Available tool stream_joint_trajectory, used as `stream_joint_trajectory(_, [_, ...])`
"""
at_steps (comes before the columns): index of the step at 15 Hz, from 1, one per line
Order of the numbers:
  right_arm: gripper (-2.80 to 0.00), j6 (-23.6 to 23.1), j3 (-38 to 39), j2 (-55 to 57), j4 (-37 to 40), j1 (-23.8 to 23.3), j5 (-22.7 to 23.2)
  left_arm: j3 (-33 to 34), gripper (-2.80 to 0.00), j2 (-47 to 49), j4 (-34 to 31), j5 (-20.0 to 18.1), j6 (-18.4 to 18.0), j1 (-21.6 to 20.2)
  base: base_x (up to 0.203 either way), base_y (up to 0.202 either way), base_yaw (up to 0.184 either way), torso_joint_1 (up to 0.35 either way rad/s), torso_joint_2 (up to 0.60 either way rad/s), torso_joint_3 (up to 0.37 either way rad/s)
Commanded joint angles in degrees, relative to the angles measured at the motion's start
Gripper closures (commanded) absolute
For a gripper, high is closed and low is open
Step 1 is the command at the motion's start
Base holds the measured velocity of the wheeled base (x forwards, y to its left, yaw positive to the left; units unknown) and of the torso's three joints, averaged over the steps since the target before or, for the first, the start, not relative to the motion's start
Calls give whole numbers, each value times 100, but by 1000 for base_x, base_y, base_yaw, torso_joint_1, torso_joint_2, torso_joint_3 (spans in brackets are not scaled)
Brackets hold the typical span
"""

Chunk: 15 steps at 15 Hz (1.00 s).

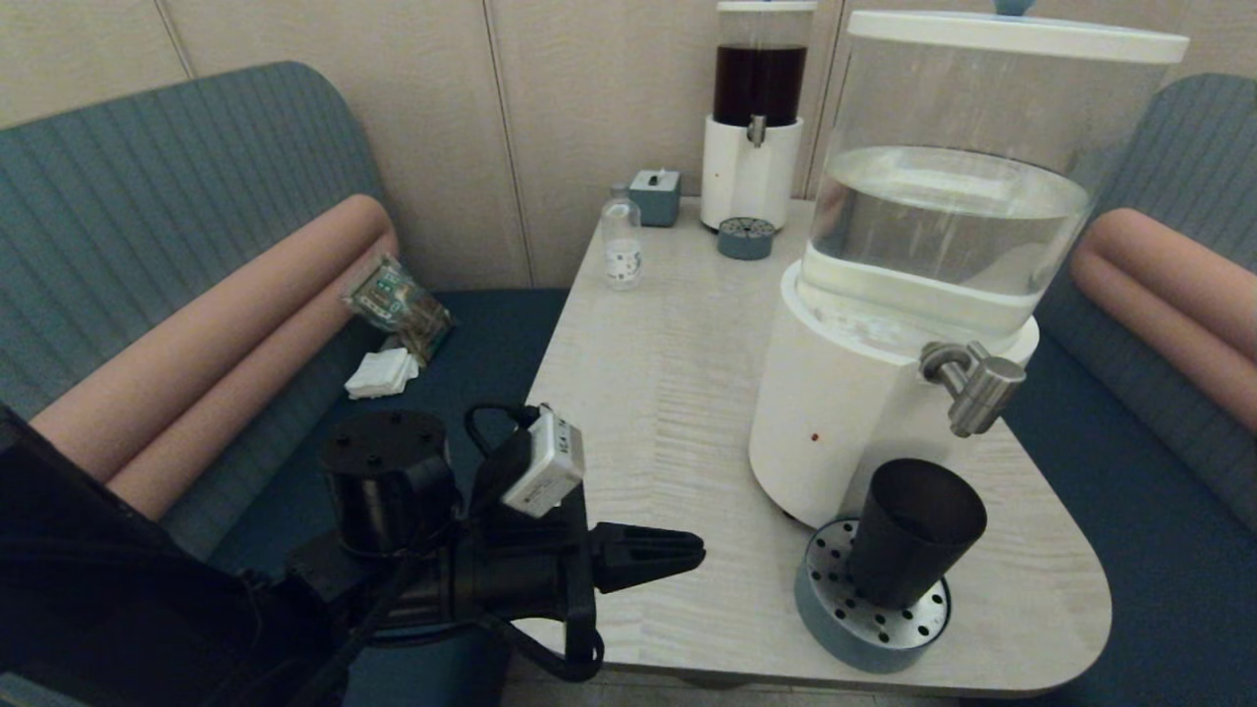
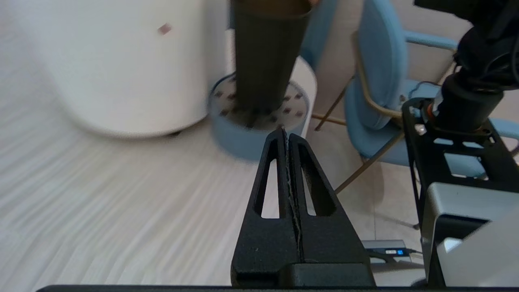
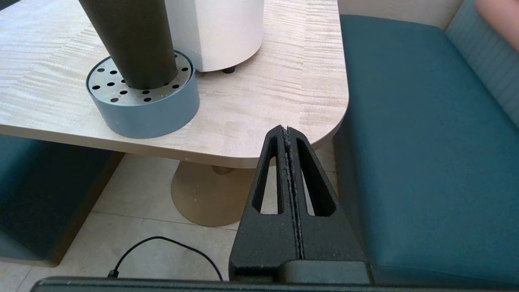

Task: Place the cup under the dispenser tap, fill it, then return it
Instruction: Place the cup next to the water dispenser

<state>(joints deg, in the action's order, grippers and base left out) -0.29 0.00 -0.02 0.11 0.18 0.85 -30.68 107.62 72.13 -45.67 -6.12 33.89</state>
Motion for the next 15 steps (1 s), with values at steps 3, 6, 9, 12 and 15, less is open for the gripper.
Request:
stream_joint_trajectory(3, [0, -6, 9, -6, -2, -1, 3, -561, 0, 549, 46, -2, 3, 389, 0, 0, 0, 0, 0, 0])
stream_joint_trajectory(6, [0, -6, 3, -6, -2, -1, 3, -822, 0, 932, 49, 186, 14, 769, 0, 0, 0, 0, 0, 0])
stream_joint_trajectory(9, [0, -6, 3, -6, -2, -1, 3, -1003, 0, 1153, 47, 376, 51, 1025, 0, 0, 0, 0, 0, 0])
stream_joint_trajectory(12, [0, -5, 4, -6, -2, 4, 3, -1351, 0, 1422, 38, 655, 67, 1205, 0, 0, 0, 0, 0, 0])
stream_joint_trajectory(15, [0, 0, 9, -6, -2, -1, 3, -1536, 0, 1635, 40, 826, 67, 1277, 0, 0, 0, 0, 0, 0])
